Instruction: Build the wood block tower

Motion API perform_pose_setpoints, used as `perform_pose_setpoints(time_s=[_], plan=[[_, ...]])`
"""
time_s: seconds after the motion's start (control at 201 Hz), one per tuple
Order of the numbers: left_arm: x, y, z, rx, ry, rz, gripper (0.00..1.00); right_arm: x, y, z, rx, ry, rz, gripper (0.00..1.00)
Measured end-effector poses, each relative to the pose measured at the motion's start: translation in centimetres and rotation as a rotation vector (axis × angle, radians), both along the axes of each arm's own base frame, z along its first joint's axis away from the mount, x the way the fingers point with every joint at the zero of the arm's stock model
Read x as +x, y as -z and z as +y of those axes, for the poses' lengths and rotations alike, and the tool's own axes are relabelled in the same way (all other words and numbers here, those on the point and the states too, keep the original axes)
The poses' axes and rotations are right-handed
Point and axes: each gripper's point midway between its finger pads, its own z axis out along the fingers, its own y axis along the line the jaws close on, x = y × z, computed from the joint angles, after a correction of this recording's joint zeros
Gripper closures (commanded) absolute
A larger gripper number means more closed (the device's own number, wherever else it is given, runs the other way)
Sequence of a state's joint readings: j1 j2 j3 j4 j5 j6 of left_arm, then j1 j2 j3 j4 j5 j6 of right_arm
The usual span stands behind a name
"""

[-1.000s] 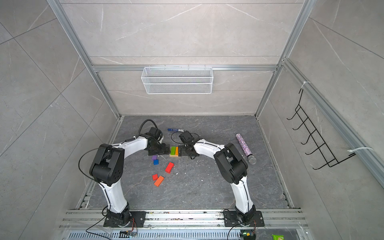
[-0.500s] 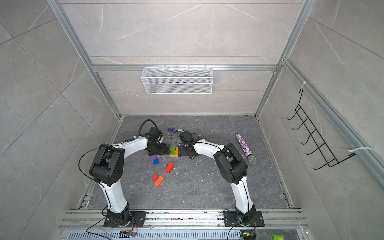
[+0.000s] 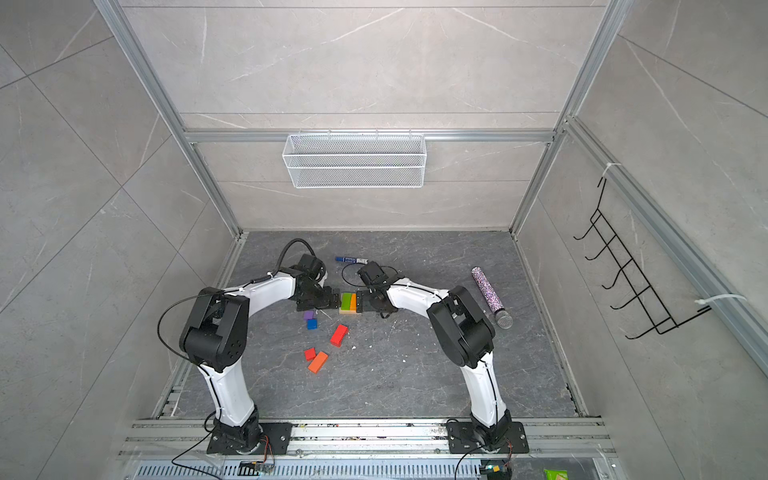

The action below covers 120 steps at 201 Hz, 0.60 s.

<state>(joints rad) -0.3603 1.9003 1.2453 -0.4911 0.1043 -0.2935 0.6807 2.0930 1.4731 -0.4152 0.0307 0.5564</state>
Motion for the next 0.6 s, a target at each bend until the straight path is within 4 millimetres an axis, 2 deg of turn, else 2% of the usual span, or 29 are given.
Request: perform_pose_setpoints(time_s=[0.597], plan=[[-0.01, 0.01, -0.04, 0.008, 0.001, -0.002, 0.00, 0.01, -0.02, 0.00, 0.000, 0.001, 0.000, 0.12]])
